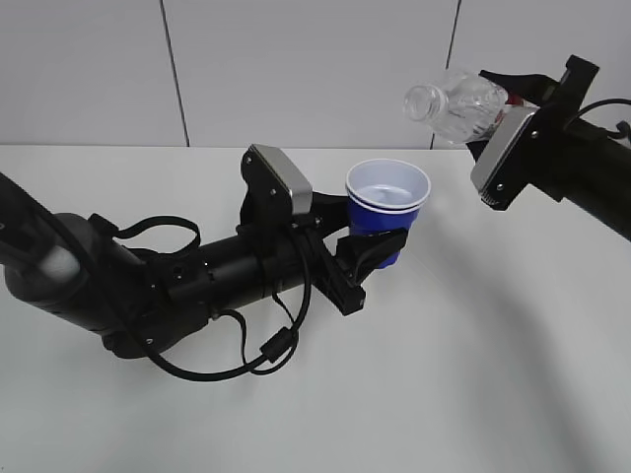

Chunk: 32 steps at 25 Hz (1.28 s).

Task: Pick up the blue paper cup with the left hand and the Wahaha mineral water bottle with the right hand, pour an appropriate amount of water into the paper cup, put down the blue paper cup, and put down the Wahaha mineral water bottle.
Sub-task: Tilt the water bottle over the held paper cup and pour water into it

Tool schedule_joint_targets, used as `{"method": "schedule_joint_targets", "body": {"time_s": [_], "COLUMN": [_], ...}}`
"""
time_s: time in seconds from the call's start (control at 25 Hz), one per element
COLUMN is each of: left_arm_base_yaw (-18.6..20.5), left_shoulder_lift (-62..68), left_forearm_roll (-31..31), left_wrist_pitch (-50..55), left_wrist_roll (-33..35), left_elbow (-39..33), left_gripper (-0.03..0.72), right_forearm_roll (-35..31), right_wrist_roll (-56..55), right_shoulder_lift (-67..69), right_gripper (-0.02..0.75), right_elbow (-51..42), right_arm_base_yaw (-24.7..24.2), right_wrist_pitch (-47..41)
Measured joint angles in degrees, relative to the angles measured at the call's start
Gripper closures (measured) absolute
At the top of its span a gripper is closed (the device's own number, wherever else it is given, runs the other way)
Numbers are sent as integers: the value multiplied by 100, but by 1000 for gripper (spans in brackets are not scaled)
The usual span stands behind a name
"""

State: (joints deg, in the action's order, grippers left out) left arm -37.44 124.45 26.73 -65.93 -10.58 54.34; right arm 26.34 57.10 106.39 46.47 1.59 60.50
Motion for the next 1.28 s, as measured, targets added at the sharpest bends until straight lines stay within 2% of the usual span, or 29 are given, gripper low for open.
{"method": "schedule_joint_targets", "body": {"time_s": [1.28], "left_arm_base_yaw": [0], "left_shoulder_lift": [0], "left_forearm_roll": [-36], "left_wrist_pitch": [0], "left_wrist_roll": [3], "left_elbow": [0], "left_gripper": [262], "right_forearm_roll": [236], "right_wrist_roll": [895], "right_shoulder_lift": [0], "right_gripper": [288], "right_elbow": [160], "right_arm_base_yaw": [0], "right_wrist_pitch": [-152]}}
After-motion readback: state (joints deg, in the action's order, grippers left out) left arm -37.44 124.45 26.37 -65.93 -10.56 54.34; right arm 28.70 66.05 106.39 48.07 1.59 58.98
